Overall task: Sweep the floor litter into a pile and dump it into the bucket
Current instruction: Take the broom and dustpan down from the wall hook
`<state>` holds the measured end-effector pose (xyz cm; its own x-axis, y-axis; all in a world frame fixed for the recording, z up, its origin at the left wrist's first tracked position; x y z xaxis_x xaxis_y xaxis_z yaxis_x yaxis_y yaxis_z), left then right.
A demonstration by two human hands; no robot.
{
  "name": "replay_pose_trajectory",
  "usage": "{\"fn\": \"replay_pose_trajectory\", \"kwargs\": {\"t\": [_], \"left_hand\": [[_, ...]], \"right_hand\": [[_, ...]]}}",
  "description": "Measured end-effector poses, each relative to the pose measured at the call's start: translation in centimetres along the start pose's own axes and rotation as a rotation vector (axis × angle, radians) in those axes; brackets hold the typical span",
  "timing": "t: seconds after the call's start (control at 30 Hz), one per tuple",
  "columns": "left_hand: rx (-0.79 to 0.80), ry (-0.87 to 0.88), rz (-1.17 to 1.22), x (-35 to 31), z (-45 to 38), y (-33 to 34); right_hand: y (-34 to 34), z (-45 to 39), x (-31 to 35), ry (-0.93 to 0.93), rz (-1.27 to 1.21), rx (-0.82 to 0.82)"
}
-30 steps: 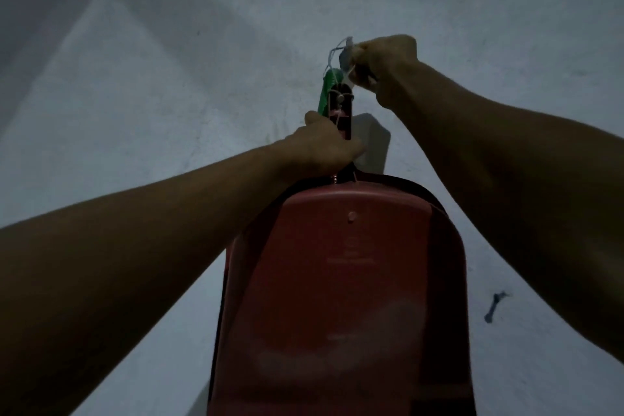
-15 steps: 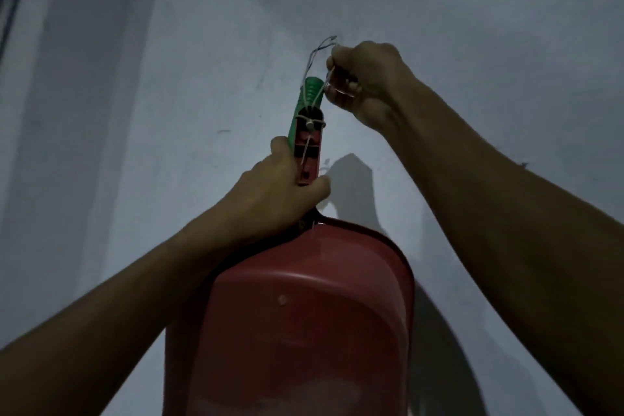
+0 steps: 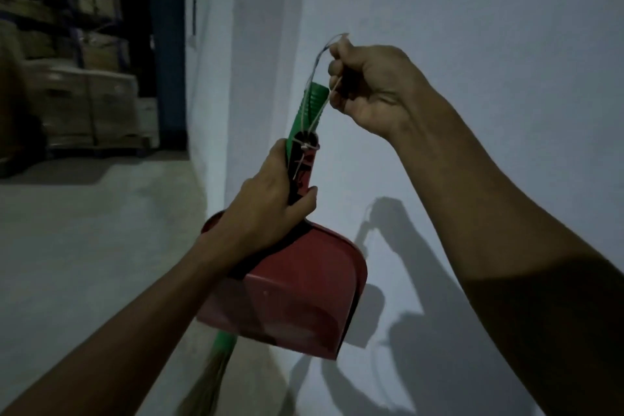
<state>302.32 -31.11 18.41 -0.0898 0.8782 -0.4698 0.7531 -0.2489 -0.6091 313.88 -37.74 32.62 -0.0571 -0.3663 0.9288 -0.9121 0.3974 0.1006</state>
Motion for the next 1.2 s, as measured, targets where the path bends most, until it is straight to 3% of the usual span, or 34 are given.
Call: {"fn": "replay_pose_trajectory", "kwargs": {"t": [0.13, 0.4, 0.67, 0.77, 0.87, 0.97, 1.03, 1.1, 1.13, 1.2], "left_hand": [[0.049, -0.096, 0.007, 6.1, 6.5, -0.8], [0.131, -0.456, -0.019, 19.5, 21.1, -3.5], [0.174, -0.725, -0.034, 28.1, 31.1, -6.7], [0.138, -0.812, 0.052, 29.8, 33.5, -7.0], [0.055, -0.883, -0.007, 30.5, 35.5, -7.6], [-0.142, -0.939, -0.092, 31.0, 37.6, -8.1], [-0.381, -1.065, 0.118, 30.6, 39.0, -8.0], [-0.625, -1.335, 0.731, 30.2, 39.3, -7.4], [-0.661, -1.465, 1.102, 30.0, 39.1, -6.8], [-0.623, -1.525, 1.664, 29.9, 38.4, -5.3]], "right_hand": [[4.6, 0.5, -6.8, 0.169, -0.013, 0.107], [17.1, 2.1, -20.8, 0.471, 0.007, 0.294], [28.9, 3.9, -30.6, 0.585, 0.174, 0.413], [31.8, 4.4, -32.7, 0.611, 0.249, 0.417], [33.7, 4.6, -34.1, 0.629, 0.288, 0.415], [34.9, 4.5, -35.5, 0.632, 0.286, 0.411], [35.5, 4.4, -36.2, 0.632, 0.281, 0.418], [35.8, 4.2, -36.8, 0.626, 0.275, 0.427], [35.9, 4.2, -37.1, 0.623, 0.278, 0.431], [36.0, 4.3, -37.6, 0.617, 0.29, 0.438]]}}
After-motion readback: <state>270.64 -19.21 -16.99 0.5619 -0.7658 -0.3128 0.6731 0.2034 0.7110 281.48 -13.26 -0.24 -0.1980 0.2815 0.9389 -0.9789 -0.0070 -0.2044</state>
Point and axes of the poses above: each hand's wrist, its own z-axis away from the middle knuckle, its own y-axis out of the palm, x = y × z, the point moved 2 cm from there along -z, towards the middle knuckle, and after that the axes turned 7 degrees about x, right-handed, at the moved point
